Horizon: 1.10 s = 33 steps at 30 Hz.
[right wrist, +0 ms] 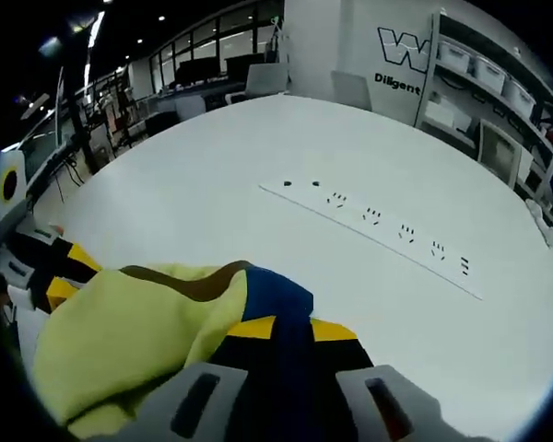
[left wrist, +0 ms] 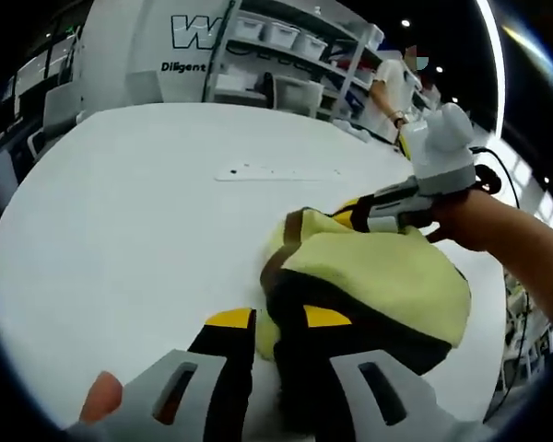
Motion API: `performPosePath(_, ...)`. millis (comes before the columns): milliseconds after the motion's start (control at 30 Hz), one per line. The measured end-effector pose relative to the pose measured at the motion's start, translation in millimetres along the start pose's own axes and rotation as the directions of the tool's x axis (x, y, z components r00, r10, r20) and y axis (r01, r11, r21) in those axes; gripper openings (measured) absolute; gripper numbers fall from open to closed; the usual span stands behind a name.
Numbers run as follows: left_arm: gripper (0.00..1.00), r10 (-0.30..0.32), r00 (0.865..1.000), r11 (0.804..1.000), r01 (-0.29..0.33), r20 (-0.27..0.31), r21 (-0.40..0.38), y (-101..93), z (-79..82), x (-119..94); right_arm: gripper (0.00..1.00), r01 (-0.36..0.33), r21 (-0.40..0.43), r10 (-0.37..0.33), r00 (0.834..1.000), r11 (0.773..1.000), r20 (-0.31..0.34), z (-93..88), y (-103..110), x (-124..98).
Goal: Fold the garment on the visible template until the final outline fits inside the template.
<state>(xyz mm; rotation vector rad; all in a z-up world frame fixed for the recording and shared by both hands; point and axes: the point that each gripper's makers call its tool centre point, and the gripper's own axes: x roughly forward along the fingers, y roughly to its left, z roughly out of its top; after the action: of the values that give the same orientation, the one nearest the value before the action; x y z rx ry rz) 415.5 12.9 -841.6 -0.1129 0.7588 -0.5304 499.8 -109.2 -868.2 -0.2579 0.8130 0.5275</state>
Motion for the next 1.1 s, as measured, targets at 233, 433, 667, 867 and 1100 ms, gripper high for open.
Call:
performPosePath(233, 0.03, -0.022, 1.000, 0.999, 0.023, -0.008, 0.039, -10.8, -2.2, 6.6, 0.00, 0.000, -0.016, 0.000, 1.000, 1.000, 0.009, -0.2, 0.0, -0.6)
performPosePath(433, 0.00, 0.012, 1.000, 0.990, -0.015, 0.018, 0.140, -9.5, 2.0, 5.9, 0.00, 0.026, -0.058, -0.025, 0.999, 0.998, 0.024, -0.2, -1.3, -4.3)
performPosePath(667, 0.00, 0.008, 1.000, 0.989, -0.013, 0.030, 0.146, -7.9, 4.8, 2.5, 0.00, 0.052, -0.037, -0.048, 0.996, 0.998, 0.080, 10.3, -8.0, -21.0)
performPosePath(867, 0.00, 0.021, 0.998, 0.989, -0.029, 0.055, 0.146, -4.2, 14.0, -5.2, 0.00, 0.078, -0.029, -0.074, 0.989, 0.997, 0.125, 22.3, -13.1, -40.9)
performPosePath(1100, 0.00, 0.033, 0.993, 0.988, -0.049, 0.110, 0.144, -0.8, 32.2, -20.3, 0.00, 0.116, -0.032, -0.107, 0.972, 0.993, 0.208, 46.6, -15.3, -74.5)
